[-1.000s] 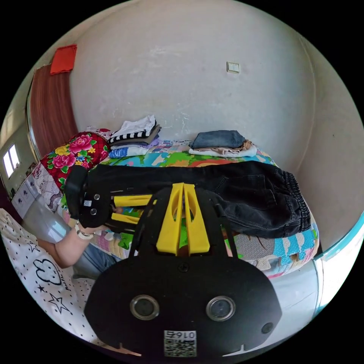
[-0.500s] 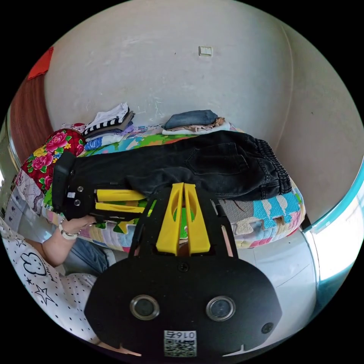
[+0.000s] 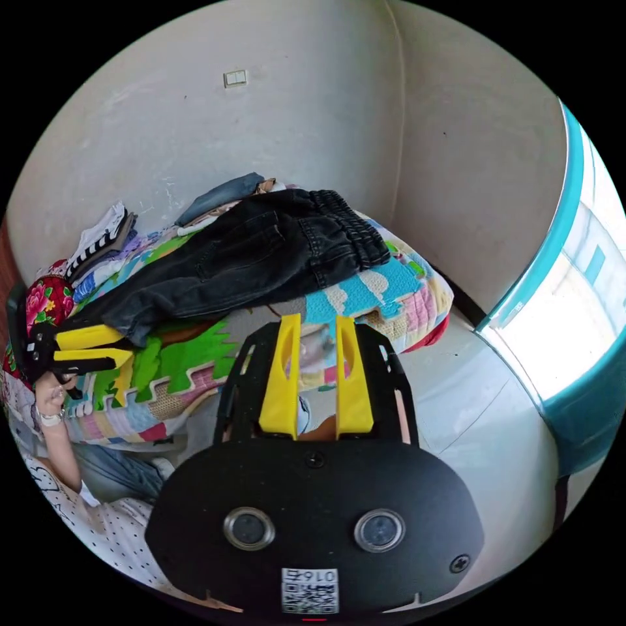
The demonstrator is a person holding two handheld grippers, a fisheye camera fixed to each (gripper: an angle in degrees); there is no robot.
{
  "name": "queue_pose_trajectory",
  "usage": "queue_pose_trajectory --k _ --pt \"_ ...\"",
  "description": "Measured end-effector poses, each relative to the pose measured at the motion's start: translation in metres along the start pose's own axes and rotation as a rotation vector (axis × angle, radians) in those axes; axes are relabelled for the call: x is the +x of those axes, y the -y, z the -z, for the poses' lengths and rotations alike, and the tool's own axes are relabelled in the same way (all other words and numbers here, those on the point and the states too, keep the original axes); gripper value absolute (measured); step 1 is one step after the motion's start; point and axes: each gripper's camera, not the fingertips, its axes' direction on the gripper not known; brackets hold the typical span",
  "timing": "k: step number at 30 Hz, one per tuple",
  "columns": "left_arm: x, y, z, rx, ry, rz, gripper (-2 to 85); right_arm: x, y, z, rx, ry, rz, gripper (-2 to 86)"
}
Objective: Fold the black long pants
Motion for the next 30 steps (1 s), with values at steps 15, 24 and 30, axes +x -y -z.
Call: queue_pose_trajectory --k 15,24,30 --pt "-0.021 -0.011 -0.017 0.084 -0.108 0.139 0.7 0.151 0.067 -0.105 0.086 0.254 -0.025 12.2" --pt "-0.009 -0.014 -0.018 0.076 -0.101 0.021 0.2 0.146 0.084 -0.126 0.025 0.161 0.282 3.8" --pt "-0.009 -0.017 -0.015 0.083 -0.160 0.015 -0.2 0.158 0.103 -0.133 0.018 0.179 0.313 0.9"
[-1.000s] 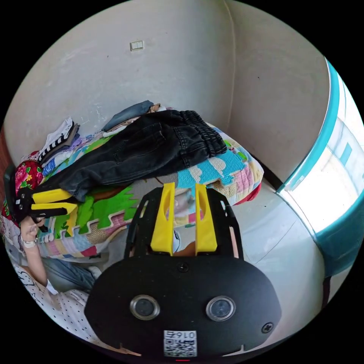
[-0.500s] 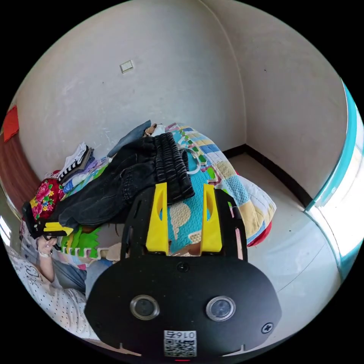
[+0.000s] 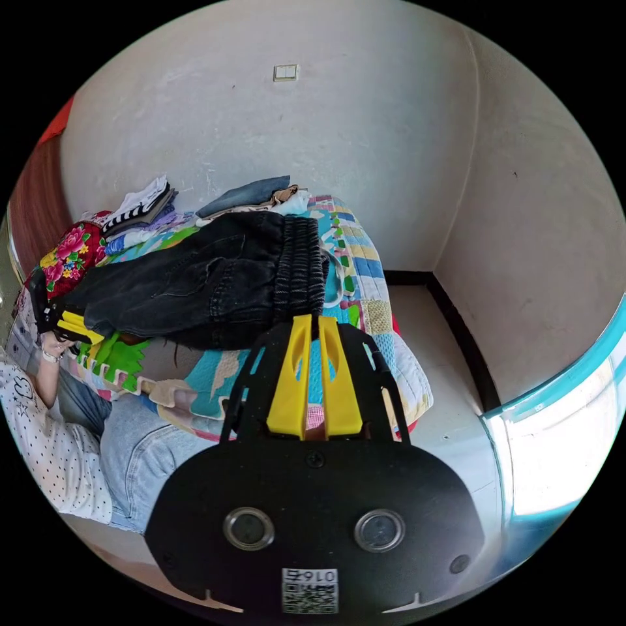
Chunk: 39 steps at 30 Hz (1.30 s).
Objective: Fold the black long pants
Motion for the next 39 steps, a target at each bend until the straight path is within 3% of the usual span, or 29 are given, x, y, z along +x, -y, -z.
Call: queue_pose_trajectory --k 7,10,17,21,23,27,33,39 --pt "0.016 0.000 0.004 0.020 -0.030 -0.053 -0.5 0.024 0.007 -0.001 0.152 0.036 -0.040 0.4" --pt "0.030 0.002 -0.005 -0.042 -0.006 -0.103 -0.5 0.022 0.004 -0.030 0.017 0.007 0.020 0.6" --pt "0.054 0.004 0.003 -0.043 0.088 -0.122 -0.1 0.020 0.016 -0.018 0.020 0.050 -0.016 0.8" --pt "0.062 0.004 0.019 -0.028 0.094 -0.076 -0.3 -0.011 0.050 0.023 0.226 -0.147 -0.066 0.8" --pt "0.060 0.003 0.034 -0.023 0.039 -0.020 -0.4 -0.035 0.077 0.030 0.287 -0.147 -0.021 0.7" --pt "0.050 0.002 0.063 0.022 -0.089 0.052 -0.9 -0.095 0.160 -0.008 0.124 -0.179 0.180 -0.1" --pt "0.017 0.015 0.097 0.171 0.090 0.184 -1.0 -0.130 0.248 -0.103 -0.153 -0.184 0.233 -0.5" --pt "0.013 0.042 0.062 -0.005 -0.039 0.137 -1.0 -0.132 0.282 -0.162 -0.339 -0.211 0.178 -0.6"
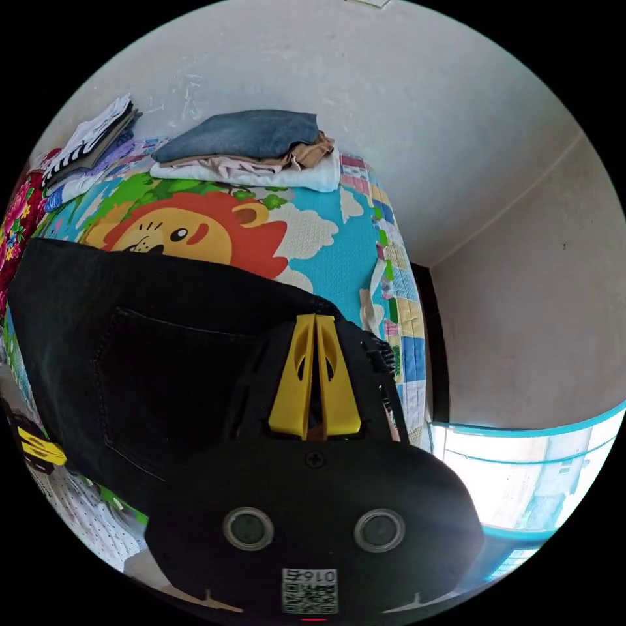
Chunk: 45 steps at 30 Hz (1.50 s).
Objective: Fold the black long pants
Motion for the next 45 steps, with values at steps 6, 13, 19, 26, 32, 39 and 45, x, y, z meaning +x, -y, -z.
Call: queue_pose_trajectory --k 6,13,19,26,32,39,45 --pt "-0.002 -0.001 0.016 -0.003 0.006 -0.002 -1.0 -0.003 0.021 -0.010 -0.071 0.048 -0.031 -0.5" --pt "0.002 -0.009 0.083 0.139 -0.027 0.002 -1.0 -0.039 0.002 0.082 0.099 -0.072 0.035 -0.5" --pt "0.002 0.019 0.106 0.133 0.016 -0.042 -1.0 -0.074 -0.077 0.139 0.125 -0.196 0.102 -0.5" --pt "-0.016 0.024 0.127 0.026 0.052 -0.032 -1.0 -0.072 -0.140 0.142 0.178 -0.129 0.077 -0.5" --pt "-0.043 0.014 0.183 0.095 0.033 -0.026 -1.0 -0.082 -0.151 0.176 0.217 -0.100 0.004 -0.5" --pt "-0.120 -0.060 0.336 0.313 0.181 0.205 -0.6 -0.154 -0.187 0.260 0.367 -0.277 0.031 -0.4" --pt "-0.289 -0.246 0.545 0.541 0.338 0.879 5.0 -0.204 -0.226 0.316 0.526 -0.057 -0.061 -0.4"
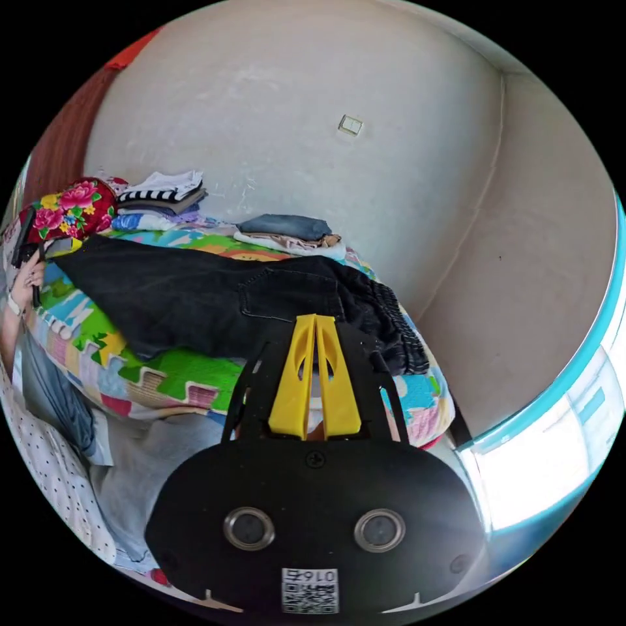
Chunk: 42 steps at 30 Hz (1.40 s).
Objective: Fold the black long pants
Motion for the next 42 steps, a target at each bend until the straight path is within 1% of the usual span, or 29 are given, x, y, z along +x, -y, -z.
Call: queue_pose_trajectory --k 2,3,5,6,7,9,11,14,16,19,22,25,29,31,32,34,35,37,38,40,41,42 --pt "-0.093 0.019 0.065 0.148 -0.008 0.147 5.9 -0.018 0.000 0.014 0.039 0.083 -0.029 -0.4" --pt "-0.112 0.022 0.080 0.179 0.009 0.180 6.1 -0.033 0.002 0.021 0.062 0.129 -0.031 -0.4" --pt "-0.174 0.037 0.128 0.236 0.118 0.293 7.6 -0.060 0.010 0.031 0.085 0.193 -0.005 -0.4" --pt "-0.187 0.042 0.136 0.237 0.146 0.320 8.2 -0.081 0.018 0.037 0.091 0.218 0.059 -0.4" --pt "-0.211 0.052 0.149 0.227 0.165 0.373 9.5 -0.103 0.027 0.042 0.099 0.211 0.123 -0.4" --pt "-0.240 0.071 0.160 0.195 0.157 0.398 11.2 -0.137 0.042 0.051 0.117 0.169 0.225 -0.4" --pt "-0.268 0.097 0.165 0.106 0.176 0.433 12.3 -0.168 0.059 0.058 0.135 0.154 0.289 -0.4" --pt "-0.288 0.121 0.171 0.057 0.272 0.468 13.3 -0.211 0.084 0.072 0.185 0.265 0.329 -0.4" --pt "-0.296 0.135 0.176 0.066 0.242 0.456 13.2 -0.241 0.101 0.086 0.229 0.384 0.347 -0.3" --pt "-0.309 0.160 0.182 0.041 0.259 0.459 10.9 -0.283 0.124 0.104 0.253 0.442 0.428 -0.2" --pt "-0.324 0.178 0.195 0.015 0.250 0.528 4.1 -0.330 0.147 0.122 0.276 0.452 0.529 0.3" --pt "-0.335 0.184 0.223 0.078 0.135 0.573 0.8 -0.383 0.169 0.138 0.288 0.439 0.624 1.8" --pt "-0.339 0.197 0.260 0.102 0.014 0.574 -0.4 -0.458 0.201 0.151 0.270 0.460 0.736 5.8" --pt "-0.335 0.201 0.277 0.112 -0.036 0.562 -0.6 -0.519 0.228 0.155 0.234 0.499 0.788 8.8" --pt "-0.332 0.203 0.289 0.116 -0.053 0.552 -0.7 -0.535 0.235 0.157 0.233 0.506 0.794 9.5" --pt "-0.325 0.204 0.306 0.113 -0.060 0.530 -0.8 -0.595 0.255 0.161 0.266 0.530 0.784 12.6" --pt "-0.322 0.204 0.317 0.107 -0.059 0.515 -0.8 -0.609 0.259 0.162 0.268 0.538 0.782 13.5" --pt "-0.317 0.199 0.334 0.106 -0.060 0.504 -0.8 -0.663 0.273 0.161 0.240 0.522 0.780 17.2" --pt "-0.315 0.193 0.346 0.112 -0.069 0.503 -0.8 -0.676 0.276 0.159 0.230 0.504 0.783 17.4" --pt "-0.312 0.183 0.362 0.121 -0.082 0.500 -0.7 -0.720 0.284 0.149 0.194 0.407 0.809 15.9" --pt "-0.309 0.175 0.372 0.124 -0.086 0.493 -0.6 -0.729 0.285 0.147 0.190 0.386 0.816 13.5" --pt "-0.308 0.171 0.377 0.124 -0.083 0.486 -0.4 -0.742 0.287 0.144 0.184 0.347 0.828 8.7"
